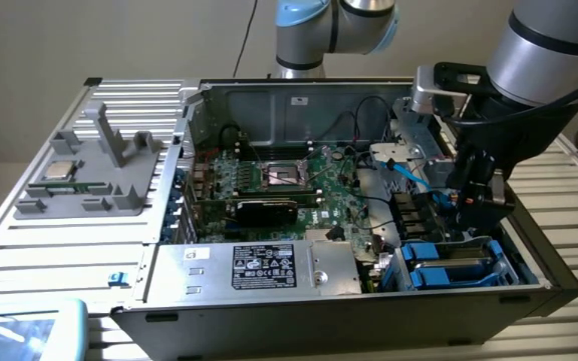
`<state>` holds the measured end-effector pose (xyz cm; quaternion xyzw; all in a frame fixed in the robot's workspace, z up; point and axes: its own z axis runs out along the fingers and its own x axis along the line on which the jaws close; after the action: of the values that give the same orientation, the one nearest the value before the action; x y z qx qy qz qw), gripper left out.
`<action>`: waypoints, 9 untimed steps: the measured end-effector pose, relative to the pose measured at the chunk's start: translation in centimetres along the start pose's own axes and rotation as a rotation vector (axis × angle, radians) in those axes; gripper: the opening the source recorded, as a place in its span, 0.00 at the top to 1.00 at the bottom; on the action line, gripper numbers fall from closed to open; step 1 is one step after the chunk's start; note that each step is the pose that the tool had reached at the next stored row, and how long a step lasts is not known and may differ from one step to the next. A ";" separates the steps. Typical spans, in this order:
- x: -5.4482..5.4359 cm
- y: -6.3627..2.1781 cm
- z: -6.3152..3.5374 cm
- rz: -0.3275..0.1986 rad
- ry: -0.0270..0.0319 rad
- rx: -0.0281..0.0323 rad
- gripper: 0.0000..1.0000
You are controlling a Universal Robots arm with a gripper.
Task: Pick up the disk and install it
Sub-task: 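Insert the first disk wire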
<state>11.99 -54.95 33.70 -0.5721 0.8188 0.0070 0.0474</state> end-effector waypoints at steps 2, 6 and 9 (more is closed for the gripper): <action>0.0 -0.01 0.01 0.002 -0.0007 -0.0001 0.35; 0.1 0.00 0.02 0.005 -0.0020 -0.0004 0.43; 0.1 -0.01 0.02 0.006 -0.0023 -0.0005 0.62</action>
<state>11.98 -55.01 33.68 -0.5698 0.8203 0.0080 0.0482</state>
